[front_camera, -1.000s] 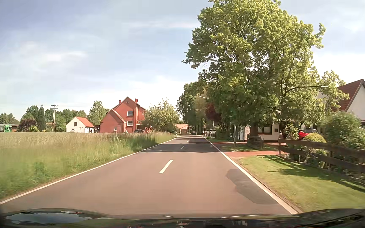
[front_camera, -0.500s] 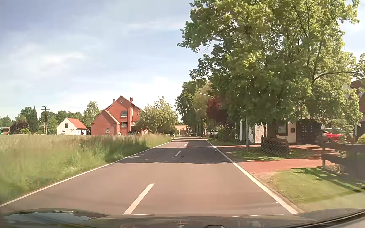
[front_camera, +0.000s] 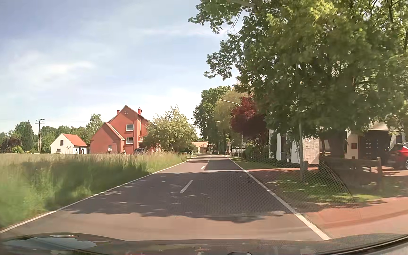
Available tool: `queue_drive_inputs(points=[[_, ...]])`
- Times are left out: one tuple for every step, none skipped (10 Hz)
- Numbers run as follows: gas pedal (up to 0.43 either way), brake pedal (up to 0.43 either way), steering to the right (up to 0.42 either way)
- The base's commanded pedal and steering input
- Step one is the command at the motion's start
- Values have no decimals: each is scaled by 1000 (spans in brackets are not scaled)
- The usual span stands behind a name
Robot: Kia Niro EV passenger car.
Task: Follow the waypoints while adhering to traffic rules and regulations
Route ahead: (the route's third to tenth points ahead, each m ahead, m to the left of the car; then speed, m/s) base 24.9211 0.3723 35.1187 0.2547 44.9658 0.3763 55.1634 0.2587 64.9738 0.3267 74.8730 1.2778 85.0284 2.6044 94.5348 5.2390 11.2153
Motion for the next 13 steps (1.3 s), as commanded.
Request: queue_drive_inputs(points=[[157,0,3],[157,0,3],[157,0,3],[157,0,1],[157,0,1],[169,0,0],[169,0,-1],[209,0,-2],[220,0,-2],[220,0,-4],[220,0,-6],[220,0,-6],[220,0,-6]])
